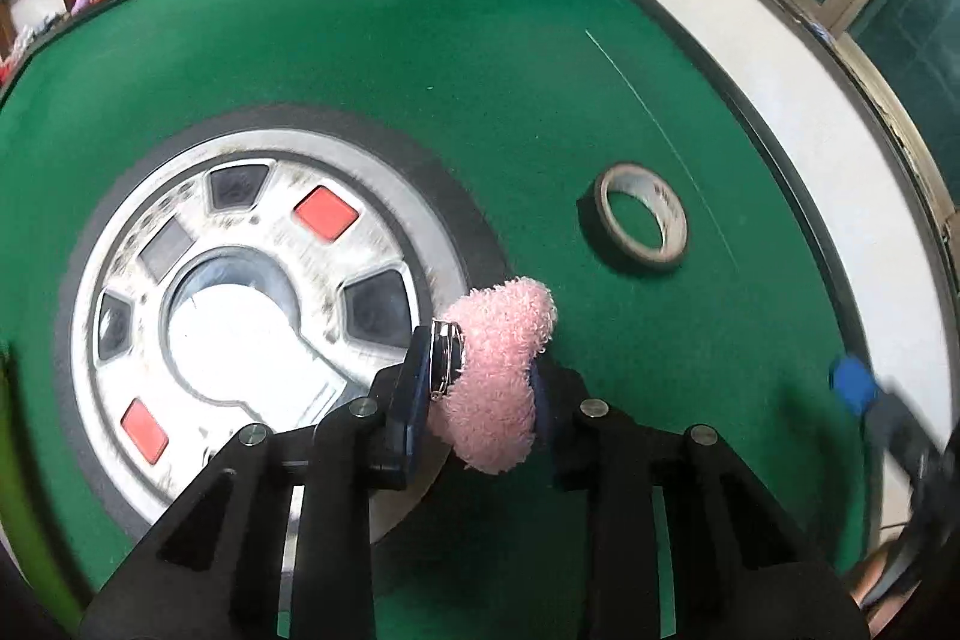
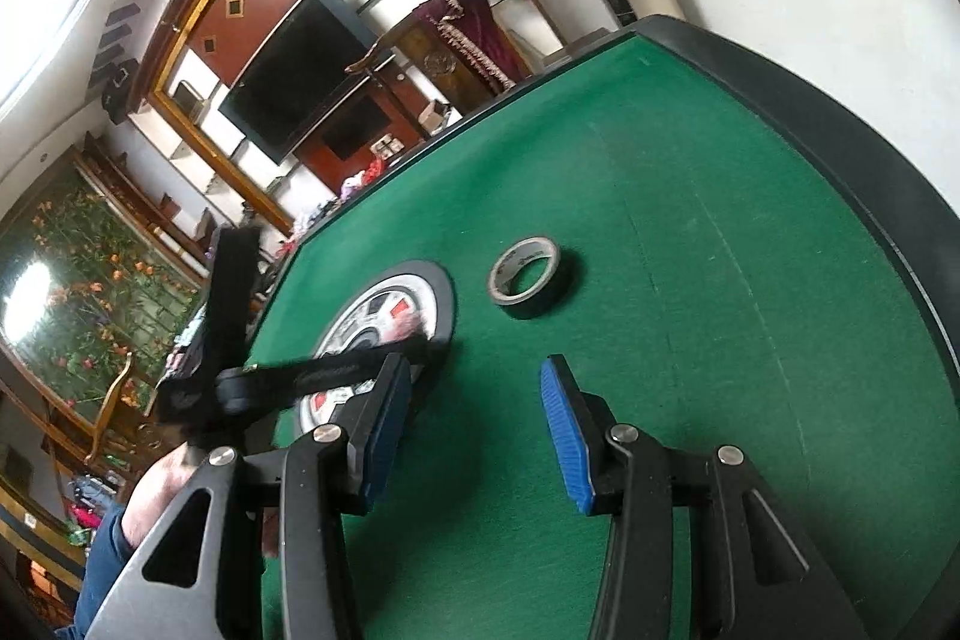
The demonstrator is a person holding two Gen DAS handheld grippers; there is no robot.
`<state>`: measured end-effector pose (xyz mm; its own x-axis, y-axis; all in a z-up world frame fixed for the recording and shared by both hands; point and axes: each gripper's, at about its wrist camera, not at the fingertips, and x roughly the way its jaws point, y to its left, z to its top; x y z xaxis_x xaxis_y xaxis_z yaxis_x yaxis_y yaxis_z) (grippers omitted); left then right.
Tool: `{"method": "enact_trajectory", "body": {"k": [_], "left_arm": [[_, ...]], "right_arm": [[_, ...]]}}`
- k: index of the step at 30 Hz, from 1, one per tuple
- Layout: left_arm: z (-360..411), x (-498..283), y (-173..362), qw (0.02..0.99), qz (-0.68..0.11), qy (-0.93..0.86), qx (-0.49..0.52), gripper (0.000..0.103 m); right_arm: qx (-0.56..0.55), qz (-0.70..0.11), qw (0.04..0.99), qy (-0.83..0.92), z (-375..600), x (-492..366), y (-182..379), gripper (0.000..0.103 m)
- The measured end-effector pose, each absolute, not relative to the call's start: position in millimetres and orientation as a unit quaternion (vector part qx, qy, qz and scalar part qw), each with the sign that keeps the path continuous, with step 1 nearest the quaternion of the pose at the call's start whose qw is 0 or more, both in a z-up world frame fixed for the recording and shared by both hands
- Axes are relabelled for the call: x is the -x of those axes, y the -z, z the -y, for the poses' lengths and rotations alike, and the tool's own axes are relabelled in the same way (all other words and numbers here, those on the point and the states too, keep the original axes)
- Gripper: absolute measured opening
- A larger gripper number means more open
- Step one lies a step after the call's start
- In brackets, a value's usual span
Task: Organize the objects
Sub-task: 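Grasp the pink fluffy ring with left gripper while right gripper approaches the tape roll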
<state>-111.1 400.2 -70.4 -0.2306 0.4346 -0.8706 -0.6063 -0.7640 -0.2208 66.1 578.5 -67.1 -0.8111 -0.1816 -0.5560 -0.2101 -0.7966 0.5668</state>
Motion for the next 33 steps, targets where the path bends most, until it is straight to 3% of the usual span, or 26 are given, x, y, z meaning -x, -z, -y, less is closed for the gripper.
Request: {"method": "enact_trajectory", "body": {"k": [8,12,19,29,30,31,33], "left_arm": [[-326,44,65,0.38,-0.08,-0.771,0.504,0.027],[-300,24,66,0.39,-0.076,-0.78,0.483,0.028],[-294,12,76,0.394,-0.114,-0.792,0.453,0.028],[-308,20,90,0.401,-0.115,-0.79,0.449,0.031],[-309,18,90,0.4,-0.12,-0.792,0.446,0.031],[-308,16,88,0.399,-0.122,-0.793,0.444,0.031],[-309,15,89,0.397,-0.126,-0.795,0.441,0.031]], "right_arm": [[0.333,-0.251,0.062,-0.907,-570,-42,74,0.054],[0.363,-0.156,0.077,-0.915,-543,-5,75,0.068],[0.39,-0.044,0.118,-0.912,-528,50,88,0.069],[0.427,-0.011,0.115,-0.897,-519,73,106,0.069],[0.421,-0.019,0.115,-0.899,-522,70,104,0.064],[0.418,-0.025,0.116,-0.901,-524,67,103,0.053],[0.414,-0.038,0.113,-0.902,-527,63,103,0.053]]}}
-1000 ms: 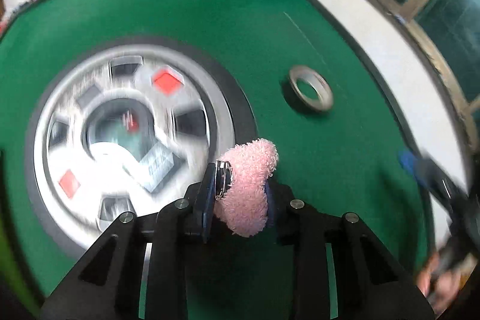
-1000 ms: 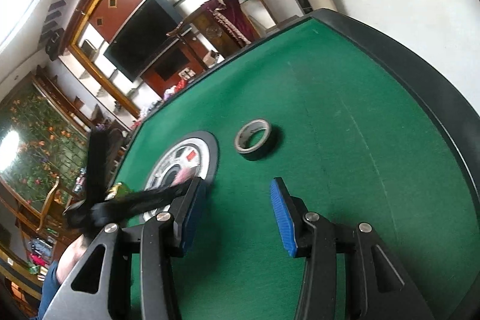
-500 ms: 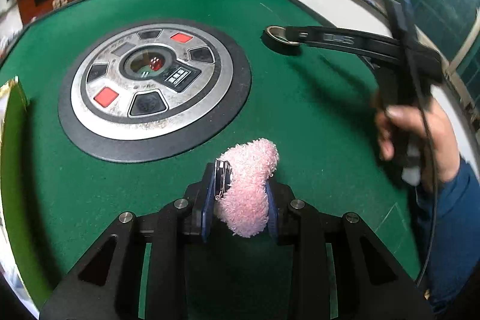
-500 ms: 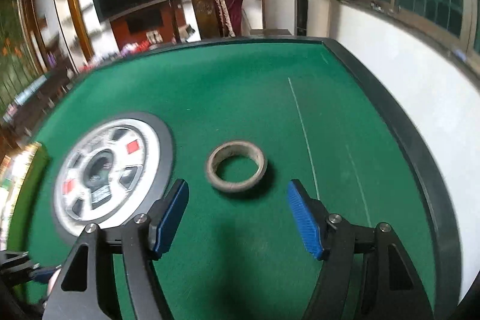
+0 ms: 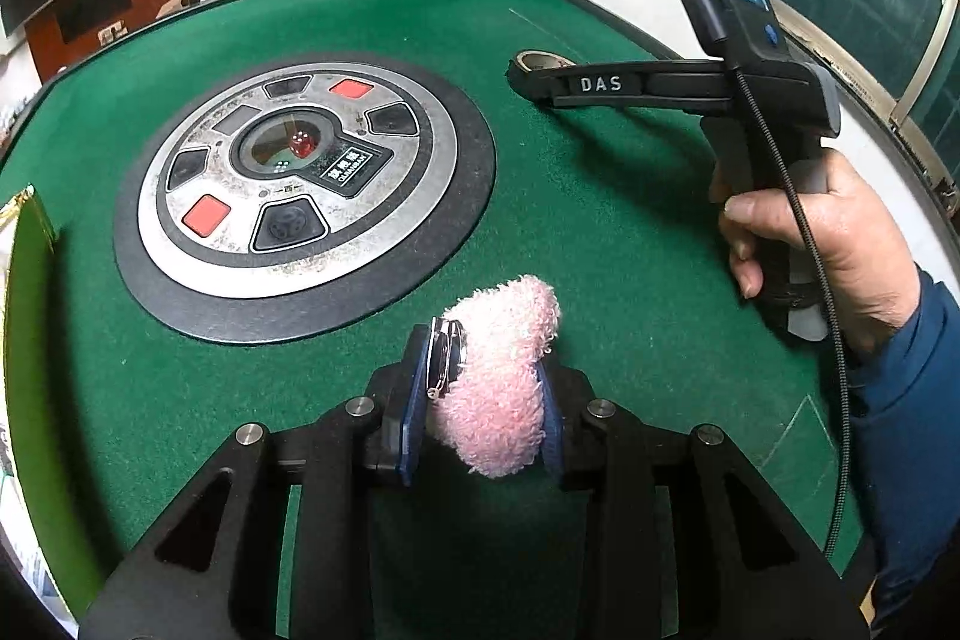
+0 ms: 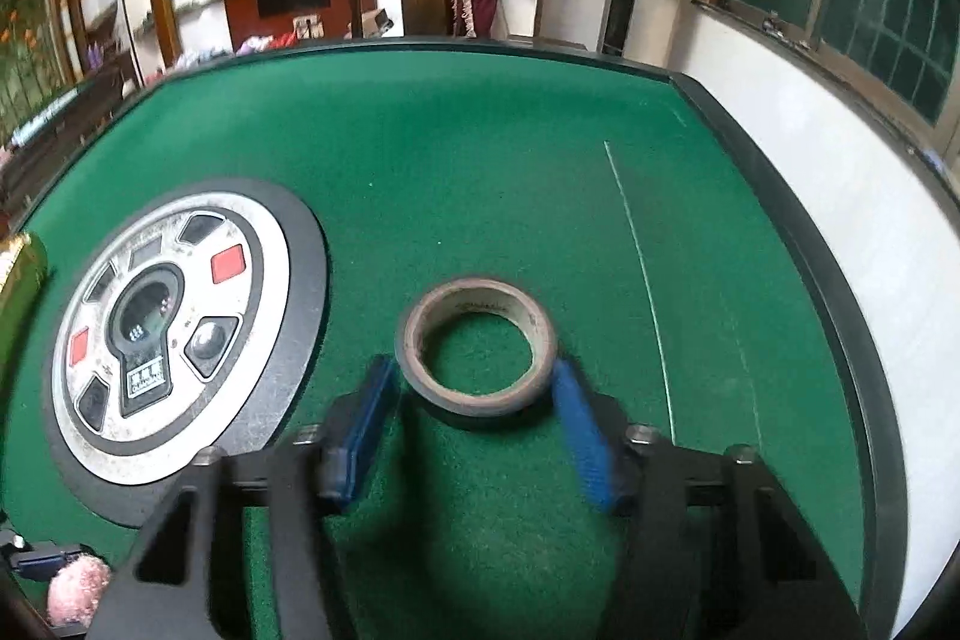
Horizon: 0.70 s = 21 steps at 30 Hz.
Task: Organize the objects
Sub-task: 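Grasp the pink fluffy ring with left gripper while right gripper approaches the tape roll, then close right gripper on the black tape roll while left gripper holds the pink ring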
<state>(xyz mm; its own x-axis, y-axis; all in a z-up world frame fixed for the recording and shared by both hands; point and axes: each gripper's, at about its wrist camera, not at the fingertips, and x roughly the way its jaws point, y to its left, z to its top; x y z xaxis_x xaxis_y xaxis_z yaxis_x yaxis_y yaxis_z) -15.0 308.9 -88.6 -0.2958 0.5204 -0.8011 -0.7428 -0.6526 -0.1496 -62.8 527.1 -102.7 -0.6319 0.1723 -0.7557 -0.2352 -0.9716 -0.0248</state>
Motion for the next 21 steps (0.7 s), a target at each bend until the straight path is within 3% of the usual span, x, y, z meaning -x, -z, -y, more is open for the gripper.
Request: {"method": "enact_trajectory", "body": {"k": [15,17,19,21], "left_arm": [[-319,13,93,0.391,-0.161,-0.804,0.419,0.03],[-317,16,92,0.395,-0.155,-0.801,0.423,0.03],[-314,18,91,0.397,-0.145,-0.798,0.429,0.03],[-312,19,90,0.397,-0.139,-0.798,0.431,0.03]], "right_arm": [[0.38,-0.087,0.085,-0.917,-507,31,88,0.051],[0.376,-0.081,0.079,-0.92,-497,27,85,0.048],[0.373,-0.086,0.068,-0.921,-491,24,82,0.037],[0.367,-0.089,0.064,-0.924,-486,18,79,0.037]]}}
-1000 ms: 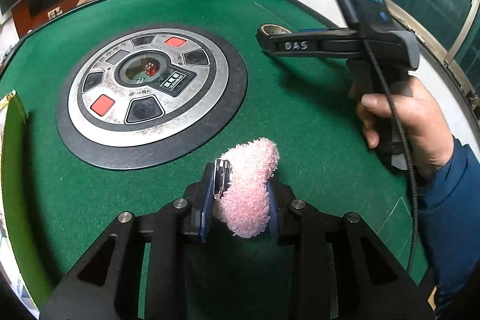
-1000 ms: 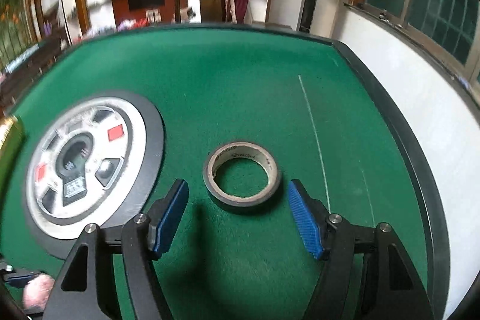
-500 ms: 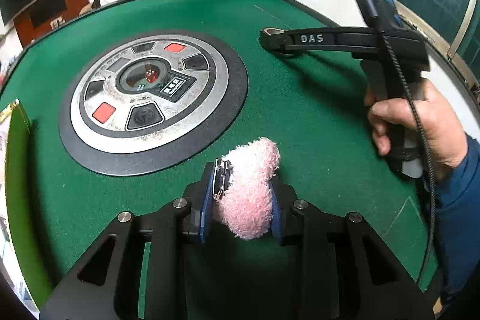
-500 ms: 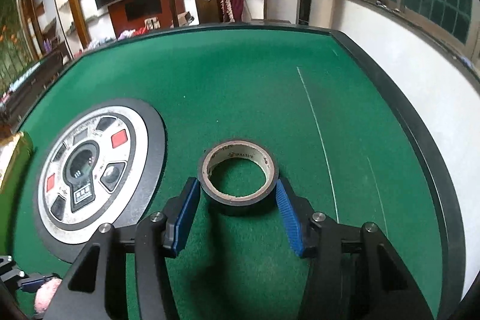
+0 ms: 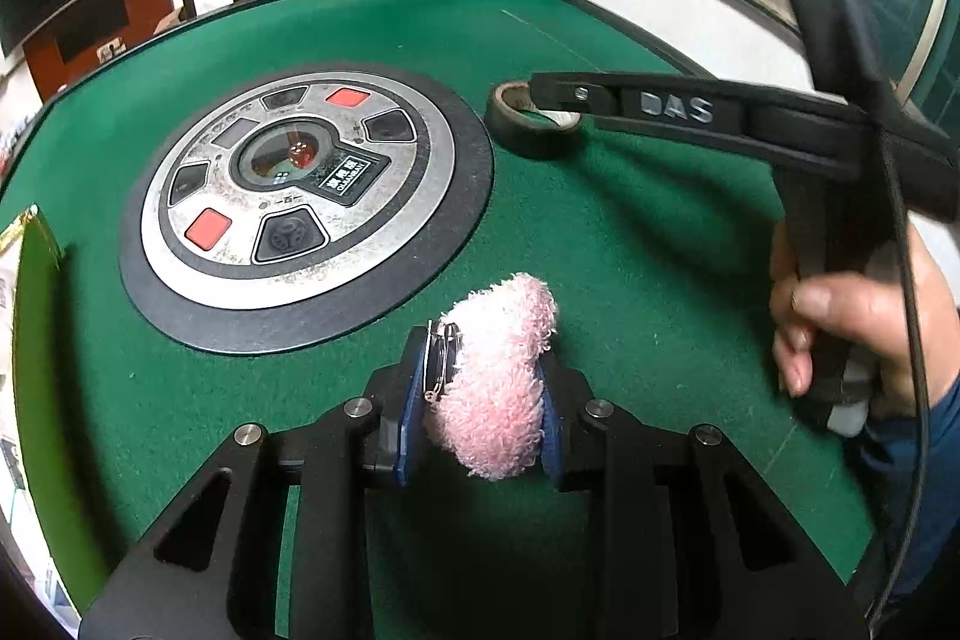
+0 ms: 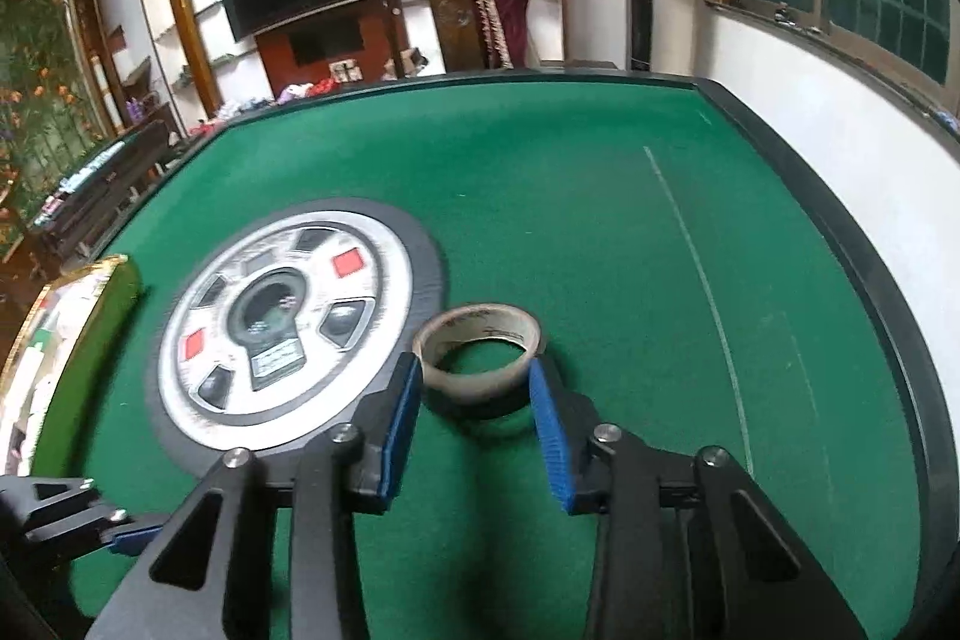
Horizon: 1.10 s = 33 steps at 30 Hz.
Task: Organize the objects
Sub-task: 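Close right gripper on the black tape roll while left gripper holds the pink ring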
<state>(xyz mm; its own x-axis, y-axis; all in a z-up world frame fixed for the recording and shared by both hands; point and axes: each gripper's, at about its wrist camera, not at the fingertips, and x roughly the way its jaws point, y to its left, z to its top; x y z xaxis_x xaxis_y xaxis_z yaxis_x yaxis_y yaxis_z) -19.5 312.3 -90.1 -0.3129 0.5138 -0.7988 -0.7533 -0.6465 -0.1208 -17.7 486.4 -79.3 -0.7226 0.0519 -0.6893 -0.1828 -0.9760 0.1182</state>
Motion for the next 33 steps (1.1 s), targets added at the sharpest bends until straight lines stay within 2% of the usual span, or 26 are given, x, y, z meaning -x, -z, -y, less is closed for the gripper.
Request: {"method": "enact_trajectory", "body": {"k": [8,11,13,14,21,24,26,27,33], "left_arm": [[-312,16,91,0.394,-0.144,-0.8,0.429,0.03],[-310,18,92,0.398,-0.133,-0.797,0.434,0.03],[-309,19,91,0.4,-0.128,-0.795,0.437,0.03],[-307,21,91,0.401,-0.119,-0.794,0.441,0.03],[-308,18,90,0.399,-0.124,-0.796,0.437,0.03],[-310,16,91,0.398,-0.131,-0.798,0.434,0.03],[-311,15,91,0.397,-0.133,-0.798,0.433,0.03],[-311,16,91,0.397,-0.134,-0.798,0.432,0.03],[-310,16,92,0.396,-0.133,-0.8,0.431,0.03]], "right_arm": [[0.375,-0.096,0.068,-0.919,-488,13,82,0.038],[0.355,-0.1,0.073,-0.927,-494,9,74,0.042],[0.354,-0.097,0.077,-0.927,-496,9,74,0.074],[0.356,-0.098,0.072,-0.927,-495,10,75,0.078],[0.394,-0.02,0.082,-0.915,-472,30,90,0.079],[0.412,-0.03,0.084,-0.907,-478,45,98,0.079],[0.442,-0.051,0.09,-0.891,-487,55,108,0.071],[0.436,-0.054,0.092,-0.893,-490,53,107,0.057],[0.418,-0.029,0.088,-0.904,-482,40,104,0.055]]}}
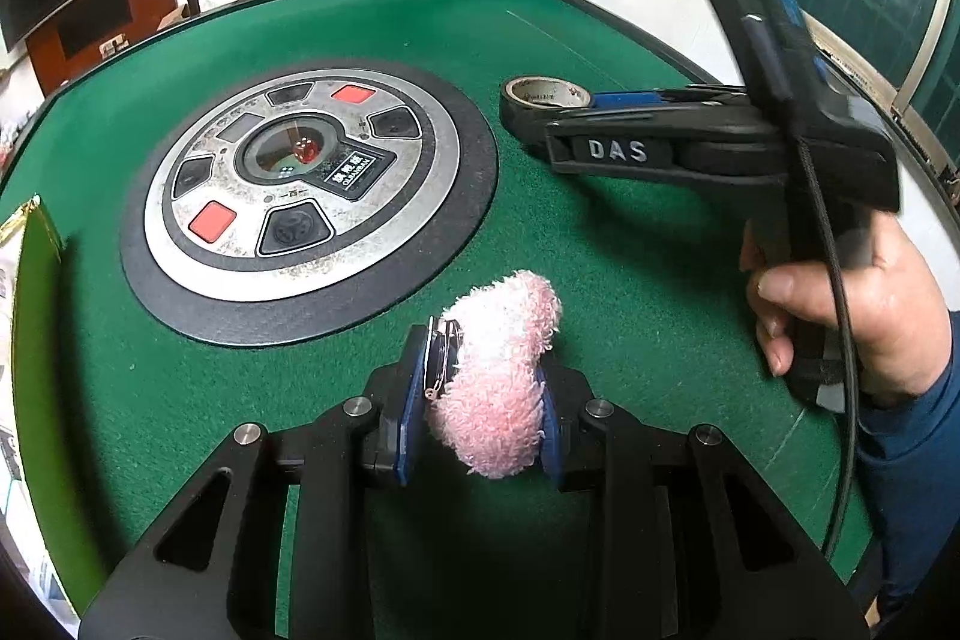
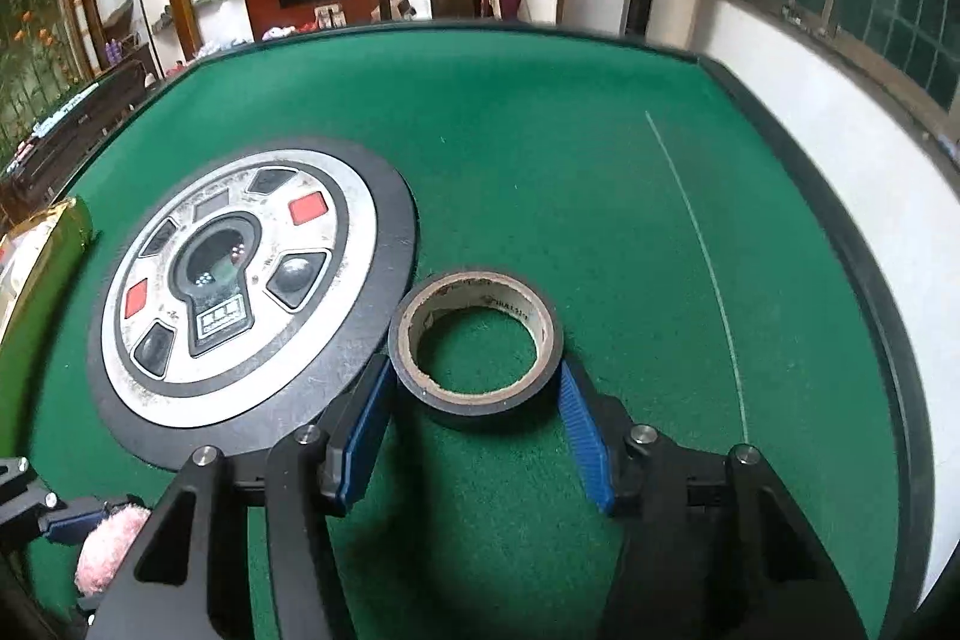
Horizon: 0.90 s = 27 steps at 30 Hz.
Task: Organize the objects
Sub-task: 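Close right gripper on the black tape roll while left gripper holds the pink ring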
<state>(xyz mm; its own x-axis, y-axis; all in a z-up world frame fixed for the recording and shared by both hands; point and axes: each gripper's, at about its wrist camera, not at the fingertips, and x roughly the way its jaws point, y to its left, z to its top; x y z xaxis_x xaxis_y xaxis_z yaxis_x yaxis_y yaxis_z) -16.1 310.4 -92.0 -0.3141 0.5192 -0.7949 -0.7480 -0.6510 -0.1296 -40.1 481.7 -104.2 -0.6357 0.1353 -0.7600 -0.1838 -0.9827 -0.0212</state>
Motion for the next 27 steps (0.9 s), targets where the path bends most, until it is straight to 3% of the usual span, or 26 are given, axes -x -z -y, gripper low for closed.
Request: {"method": "enact_trajectory", "body": {"k": [27], "left_arm": [[-311,15,91,0.395,-0.134,-0.8,0.431,0.03]], "right_arm": [[0.427,-0.042,0.078,-0.9,-479,37,106,0.059]]}}
